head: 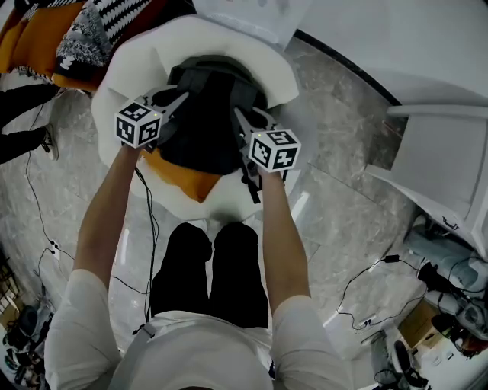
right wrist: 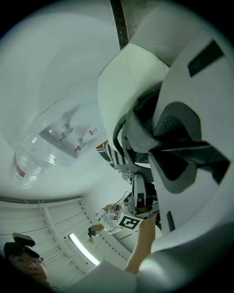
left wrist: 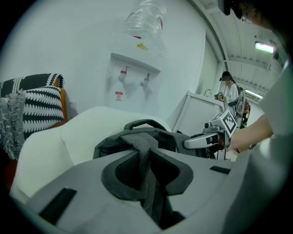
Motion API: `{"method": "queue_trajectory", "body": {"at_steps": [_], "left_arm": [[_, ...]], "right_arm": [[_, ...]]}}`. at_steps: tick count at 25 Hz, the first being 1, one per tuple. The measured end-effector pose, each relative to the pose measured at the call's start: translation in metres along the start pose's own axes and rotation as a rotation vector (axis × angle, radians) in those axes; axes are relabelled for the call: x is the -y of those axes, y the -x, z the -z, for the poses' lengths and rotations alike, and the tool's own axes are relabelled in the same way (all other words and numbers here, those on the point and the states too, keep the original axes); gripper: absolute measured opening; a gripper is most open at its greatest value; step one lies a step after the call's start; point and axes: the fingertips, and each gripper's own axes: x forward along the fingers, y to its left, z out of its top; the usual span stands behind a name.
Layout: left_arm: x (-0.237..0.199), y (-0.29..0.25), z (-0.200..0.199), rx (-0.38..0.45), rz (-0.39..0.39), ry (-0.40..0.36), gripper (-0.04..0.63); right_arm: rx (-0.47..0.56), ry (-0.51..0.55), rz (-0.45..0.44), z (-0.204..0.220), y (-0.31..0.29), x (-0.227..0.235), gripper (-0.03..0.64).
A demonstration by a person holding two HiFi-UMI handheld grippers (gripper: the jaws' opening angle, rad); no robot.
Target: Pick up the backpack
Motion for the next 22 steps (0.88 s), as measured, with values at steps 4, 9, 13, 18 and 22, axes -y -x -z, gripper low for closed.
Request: {"method": "queue_trajectory", "body": {"at_steps": [4, 9, 13, 18, 22], "left_arm": [[0.009, 0.008, -0.005, -0.012, -0.002, 0.010, 0.063], [0.024, 0.018, -0.011, -0.022, 0.001, 0.026, 0.063], [0.037, 0.027, -0.022, -0.018, 0.005, 0.047, 0.055], [0.050, 0.048, -0.035, -0.005, -0.007, 0.080, 0.043], [0.062, 0.067, -0.039, 0.000, -0.014, 0.104, 0.037]], "right_arm": [[-0.008, 0.004, 0.001, -0.008, 0.011, -0.008, 0.063], [-0.017, -0.007, 0.008, -0.016, 0.027, -0.016, 0.063], [-0.025, -0.014, 0.011, -0.025, 0.041, -0.023, 0.060], [-0.039, -0.009, -0.003, -0.038, 0.054, -0.042, 0.054], [-0.052, -0.012, -0.014, -0.043, 0.065, -0.058, 0.051]]}}
